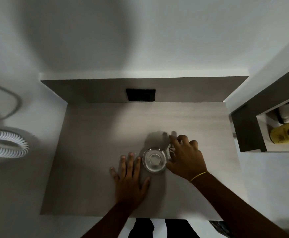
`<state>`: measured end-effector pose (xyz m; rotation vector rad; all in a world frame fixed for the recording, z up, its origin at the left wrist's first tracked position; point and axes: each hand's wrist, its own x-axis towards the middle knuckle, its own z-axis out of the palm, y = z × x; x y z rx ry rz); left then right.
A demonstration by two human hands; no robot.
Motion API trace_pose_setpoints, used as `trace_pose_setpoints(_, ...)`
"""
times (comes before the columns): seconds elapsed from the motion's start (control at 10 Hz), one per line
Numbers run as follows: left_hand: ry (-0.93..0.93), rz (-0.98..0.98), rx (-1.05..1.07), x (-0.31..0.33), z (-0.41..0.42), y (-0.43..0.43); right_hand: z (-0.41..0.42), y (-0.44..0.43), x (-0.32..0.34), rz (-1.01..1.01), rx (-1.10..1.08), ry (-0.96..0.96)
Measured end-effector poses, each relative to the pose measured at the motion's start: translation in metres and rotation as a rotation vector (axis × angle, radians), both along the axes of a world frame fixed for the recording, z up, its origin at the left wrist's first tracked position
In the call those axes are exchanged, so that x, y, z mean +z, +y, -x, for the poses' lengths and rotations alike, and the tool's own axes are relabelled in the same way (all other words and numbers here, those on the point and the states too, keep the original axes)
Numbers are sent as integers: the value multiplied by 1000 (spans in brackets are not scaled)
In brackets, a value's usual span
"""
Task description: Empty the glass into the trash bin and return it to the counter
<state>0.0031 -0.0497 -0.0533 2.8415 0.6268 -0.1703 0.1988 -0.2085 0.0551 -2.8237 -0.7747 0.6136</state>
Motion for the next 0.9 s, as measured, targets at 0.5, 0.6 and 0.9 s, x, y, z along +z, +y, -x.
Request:
trace_pose_setpoints(0.5,31,7,-10,5,-1,0,52,56,-15,97,278,10)
trace_pose_setpoints(0.6,38,1,-13,4,-2,0,50,58,-16,95,297,29)
trace_pose_setpoints(0.9,32,24,-35,15,3,3,49,52,-5,-11,249,-40)
